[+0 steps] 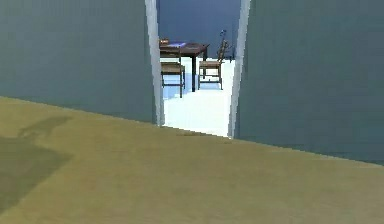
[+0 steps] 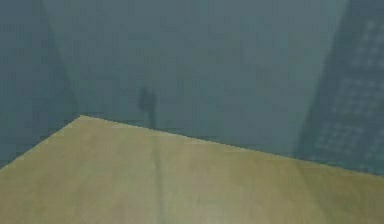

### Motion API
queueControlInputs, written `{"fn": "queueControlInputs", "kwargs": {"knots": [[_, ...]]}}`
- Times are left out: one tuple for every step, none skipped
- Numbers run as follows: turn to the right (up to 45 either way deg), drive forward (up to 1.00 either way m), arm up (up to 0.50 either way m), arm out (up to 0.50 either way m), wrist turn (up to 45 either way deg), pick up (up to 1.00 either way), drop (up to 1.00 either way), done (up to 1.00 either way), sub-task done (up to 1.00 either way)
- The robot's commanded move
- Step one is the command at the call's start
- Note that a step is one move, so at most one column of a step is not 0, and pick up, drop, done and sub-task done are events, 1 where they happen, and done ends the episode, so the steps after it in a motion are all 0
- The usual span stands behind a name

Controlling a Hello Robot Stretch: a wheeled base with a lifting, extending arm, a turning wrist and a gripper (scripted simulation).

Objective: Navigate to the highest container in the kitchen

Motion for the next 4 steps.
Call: {"fn": "queueControlInputs", "kwargs": {"knots": [[-3.0,0.0,0.0,0.0,0.0,0.0,0.0,0.0,0.0],[0.0,1.0,0.0,0.0,0.0,0.0,0.0,0.0,0.0],[0.0,1.0,0.0,0.0,0.0,0.0,0.0,0.0,0.0],[-3.0,0.0,0.0,0.0,0.0,0.0,0.0,0.0,0.0]]}}
